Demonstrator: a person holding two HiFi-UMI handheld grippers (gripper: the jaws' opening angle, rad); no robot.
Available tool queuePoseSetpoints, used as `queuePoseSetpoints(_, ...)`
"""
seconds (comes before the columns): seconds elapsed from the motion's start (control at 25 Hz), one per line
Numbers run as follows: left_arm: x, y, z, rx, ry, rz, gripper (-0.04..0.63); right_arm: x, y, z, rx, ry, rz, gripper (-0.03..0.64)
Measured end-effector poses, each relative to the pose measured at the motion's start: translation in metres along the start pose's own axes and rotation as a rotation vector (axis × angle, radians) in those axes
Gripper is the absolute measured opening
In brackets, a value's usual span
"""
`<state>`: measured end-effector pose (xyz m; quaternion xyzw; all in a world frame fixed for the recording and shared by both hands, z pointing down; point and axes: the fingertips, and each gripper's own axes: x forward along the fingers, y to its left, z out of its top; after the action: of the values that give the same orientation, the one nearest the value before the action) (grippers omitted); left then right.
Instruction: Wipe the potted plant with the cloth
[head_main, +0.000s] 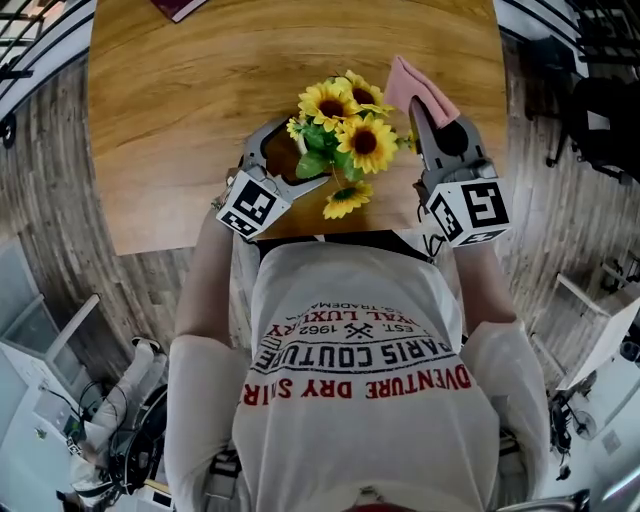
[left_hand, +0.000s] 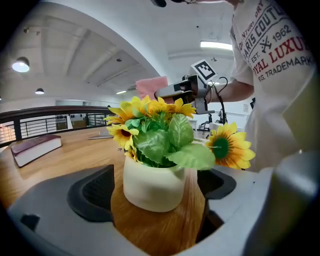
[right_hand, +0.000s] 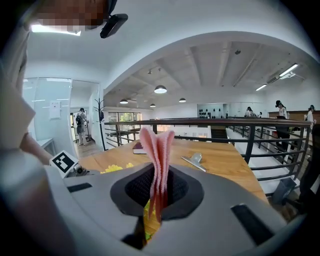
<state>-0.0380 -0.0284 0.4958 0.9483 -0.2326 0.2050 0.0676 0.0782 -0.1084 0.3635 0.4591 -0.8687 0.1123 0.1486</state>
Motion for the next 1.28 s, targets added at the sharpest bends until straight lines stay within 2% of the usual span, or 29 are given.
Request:
queuePoseSetpoints(0.2,0.016,-0.001,-0.008,0.027,0.042,-0.069,0.516,0.012,-0.015,-0.012,0.027,0.023,0.006,0.034)
queuePoseSetpoints(0.4,0.029,-0.001,-0.005,0.061,0.034,-0.106,0.517,0.019,-0.022,-0.020,0.036,0.027,0.010,0.034)
queuePoseSetpoints(0.56,0.040,-0.001,-0.004,0.109,0.061,-0.159,0.517,0.020,-0.030,-0.023,0.044,0.030,0.002,0.034)
queuePoseSetpoints(0.72,0.043,-0.004,-0.004,0.111,0.075,-0.216,0.515,0.021,-0.036,-0.029,0.048,0.047,-0.012,0.034)
queuePoseSetpoints(0.88,0.042,-0.003,-0.001,0.115,0.071,-0.200,0.515,0.020,-0.043,-0.037,0.056,0.072,-0.031,0.034)
queuePoseSetpoints(1.04,0.039,-0.003,0.001,0.103,0.064,-0.145,0.515,0.011,-0.049,-0.046,0.061,0.097,-0.049,0.034)
queuePoseSetpoints(1.28,0.032,-0.010,0.009,0.032,0.059,-0.047,0.517,-0.010,-0.058,-0.054,0.050,0.110,-0.067,0.034)
